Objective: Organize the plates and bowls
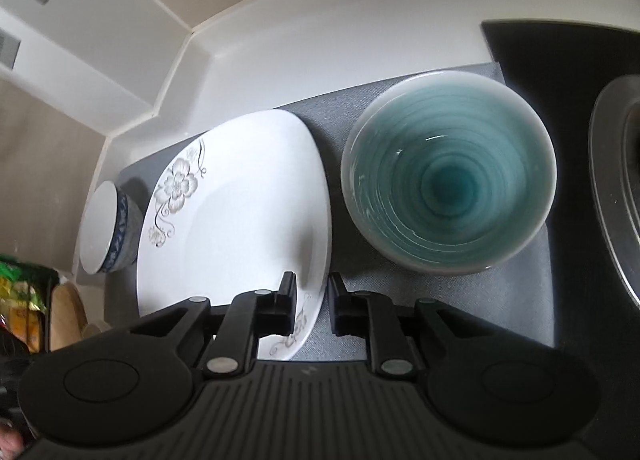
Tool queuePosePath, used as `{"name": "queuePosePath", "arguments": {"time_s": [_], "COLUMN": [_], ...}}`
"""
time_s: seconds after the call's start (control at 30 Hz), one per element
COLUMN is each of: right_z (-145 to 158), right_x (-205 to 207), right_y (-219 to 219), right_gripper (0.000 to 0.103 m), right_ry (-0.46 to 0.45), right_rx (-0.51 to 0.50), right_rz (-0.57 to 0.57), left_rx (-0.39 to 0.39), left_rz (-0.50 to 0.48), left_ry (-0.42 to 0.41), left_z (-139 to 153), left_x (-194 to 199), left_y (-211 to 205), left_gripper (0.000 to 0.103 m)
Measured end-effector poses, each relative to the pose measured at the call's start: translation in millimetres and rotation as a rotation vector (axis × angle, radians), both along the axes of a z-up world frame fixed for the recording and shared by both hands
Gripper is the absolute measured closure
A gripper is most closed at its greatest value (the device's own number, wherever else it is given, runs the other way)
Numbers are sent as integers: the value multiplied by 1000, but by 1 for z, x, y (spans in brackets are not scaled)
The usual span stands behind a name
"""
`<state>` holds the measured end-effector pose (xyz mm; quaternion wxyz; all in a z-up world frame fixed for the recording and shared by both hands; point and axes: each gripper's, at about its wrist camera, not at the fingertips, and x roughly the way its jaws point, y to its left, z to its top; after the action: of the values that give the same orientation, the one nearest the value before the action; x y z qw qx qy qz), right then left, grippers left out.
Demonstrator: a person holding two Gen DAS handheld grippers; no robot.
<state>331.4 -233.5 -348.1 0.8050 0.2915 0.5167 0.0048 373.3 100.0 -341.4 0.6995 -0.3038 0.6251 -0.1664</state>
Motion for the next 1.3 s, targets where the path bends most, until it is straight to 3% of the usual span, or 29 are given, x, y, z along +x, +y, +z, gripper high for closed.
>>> {"name": "queuePosePath", "arguments": {"time_s": [0.23,0.4,0.77,0.9,0.97,1.03,1.13,1.27,1.3], "right_z": [0,-4,-1,6,1,-6,-18,-26,-26], "right_x": [-17,-21,-23,-44,-57,-66,-74,-79,-80], "right_y": [1,3,6,20,41,65,95,112,112], "right_gripper": [85,92,89,79,75,75,70,75,84], "right_ry": [-2,-23,-7,-28,-13,5,34,39,38], "right_rx": [19,31,9,19,29,42,60,-22,-29], "right_rz": [-12,11,3,71,150,229,308,386,396], "left_rx": [14,52,78,182,276,362,424,448,450], "left_rz": [-11,-12,-66,-121,-151,-181,-228,-280,-294], "left_ry": [-48,-72,-76,-135,-161,-166,-155,-126,-122], "left_z": [8,3,16,34,39,40,38,25,20], "left_x": [-1,6,-8,-34,-52,-65,-80,-92,-94], "left_y": [4,4,6,22,28,29,25,17,15], "left_gripper": [91,91,91,86,77,68,66,66,76]}}
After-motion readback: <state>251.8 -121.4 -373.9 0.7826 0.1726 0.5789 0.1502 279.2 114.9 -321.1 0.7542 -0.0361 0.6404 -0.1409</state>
